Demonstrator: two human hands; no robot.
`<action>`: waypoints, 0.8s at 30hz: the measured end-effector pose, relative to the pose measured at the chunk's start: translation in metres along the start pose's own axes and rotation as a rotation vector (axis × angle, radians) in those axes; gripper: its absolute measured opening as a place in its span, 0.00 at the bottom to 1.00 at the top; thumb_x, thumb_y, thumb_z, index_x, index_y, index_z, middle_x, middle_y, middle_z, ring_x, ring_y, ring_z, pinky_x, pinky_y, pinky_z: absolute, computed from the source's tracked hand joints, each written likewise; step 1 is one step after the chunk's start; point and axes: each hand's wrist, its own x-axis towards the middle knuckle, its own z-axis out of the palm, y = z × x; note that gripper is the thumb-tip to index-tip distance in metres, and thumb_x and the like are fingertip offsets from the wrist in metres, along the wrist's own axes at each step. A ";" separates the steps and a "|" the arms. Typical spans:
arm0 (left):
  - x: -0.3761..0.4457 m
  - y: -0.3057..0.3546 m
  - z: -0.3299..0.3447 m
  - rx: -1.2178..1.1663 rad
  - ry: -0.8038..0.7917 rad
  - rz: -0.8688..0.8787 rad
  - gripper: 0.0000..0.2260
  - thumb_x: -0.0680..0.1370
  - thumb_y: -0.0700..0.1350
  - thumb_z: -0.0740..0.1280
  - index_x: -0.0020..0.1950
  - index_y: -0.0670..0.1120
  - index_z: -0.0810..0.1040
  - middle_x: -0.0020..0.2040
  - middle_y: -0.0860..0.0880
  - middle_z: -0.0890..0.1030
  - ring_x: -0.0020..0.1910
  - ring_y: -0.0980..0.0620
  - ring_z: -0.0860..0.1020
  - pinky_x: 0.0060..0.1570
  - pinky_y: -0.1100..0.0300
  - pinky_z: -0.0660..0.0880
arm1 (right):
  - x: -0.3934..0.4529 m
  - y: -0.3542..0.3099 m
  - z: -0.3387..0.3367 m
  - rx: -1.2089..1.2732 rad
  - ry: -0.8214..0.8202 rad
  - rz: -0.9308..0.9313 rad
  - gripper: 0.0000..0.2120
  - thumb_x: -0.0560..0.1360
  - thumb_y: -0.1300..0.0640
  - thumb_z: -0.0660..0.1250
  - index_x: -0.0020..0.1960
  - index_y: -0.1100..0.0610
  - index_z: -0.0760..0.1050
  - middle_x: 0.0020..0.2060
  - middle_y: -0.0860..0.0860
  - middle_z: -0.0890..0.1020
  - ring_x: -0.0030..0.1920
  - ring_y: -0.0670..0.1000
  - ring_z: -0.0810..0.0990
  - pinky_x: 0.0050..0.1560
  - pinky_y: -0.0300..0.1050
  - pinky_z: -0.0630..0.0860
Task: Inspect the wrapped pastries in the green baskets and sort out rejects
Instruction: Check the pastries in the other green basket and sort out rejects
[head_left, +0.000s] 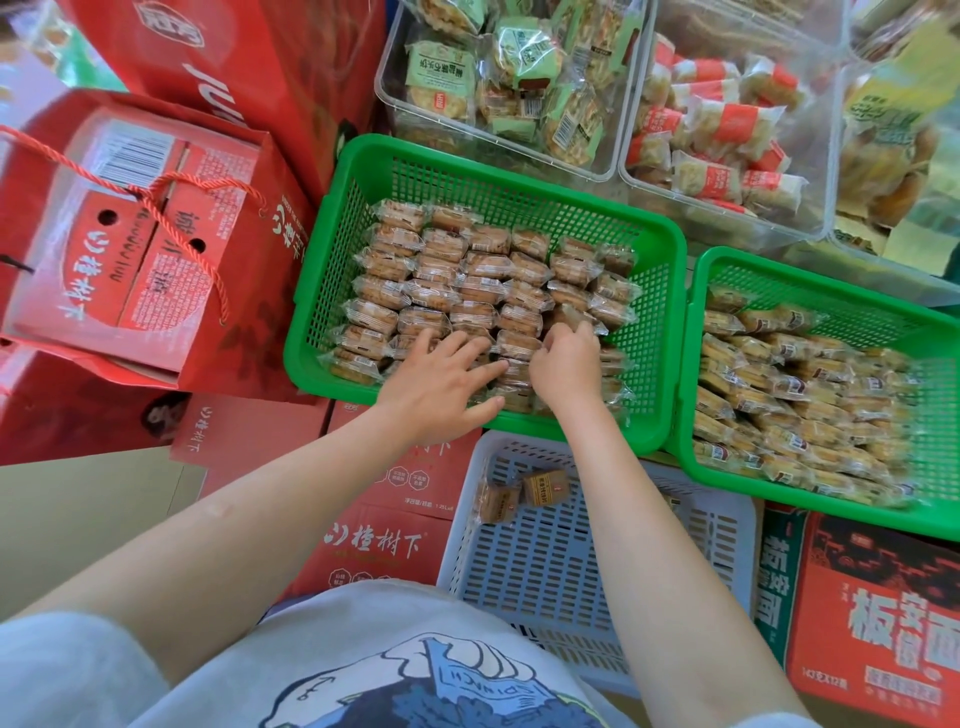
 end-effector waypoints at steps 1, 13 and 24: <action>0.000 0.000 0.000 0.003 -0.002 -0.001 0.29 0.82 0.66 0.44 0.80 0.58 0.59 0.81 0.49 0.58 0.79 0.45 0.55 0.75 0.40 0.50 | 0.000 0.000 -0.003 0.036 -0.024 0.008 0.09 0.81 0.61 0.59 0.57 0.62 0.74 0.65 0.61 0.69 0.66 0.62 0.68 0.64 0.53 0.68; -0.008 0.003 -0.010 -0.163 0.067 -0.050 0.25 0.83 0.62 0.53 0.79 0.58 0.61 0.81 0.51 0.59 0.80 0.49 0.53 0.78 0.42 0.46 | -0.052 0.002 -0.083 1.272 -0.179 0.125 0.12 0.81 0.65 0.51 0.41 0.58 0.66 0.46 0.57 0.79 0.49 0.55 0.79 0.56 0.58 0.80; -0.077 0.061 -0.089 -1.749 0.164 -0.125 0.15 0.78 0.39 0.71 0.64 0.42 0.78 0.53 0.48 0.85 0.52 0.45 0.83 0.41 0.58 0.81 | -0.133 0.017 -0.080 1.545 -0.351 0.206 0.18 0.83 0.57 0.50 0.59 0.62 0.77 0.53 0.62 0.84 0.51 0.61 0.84 0.50 0.56 0.82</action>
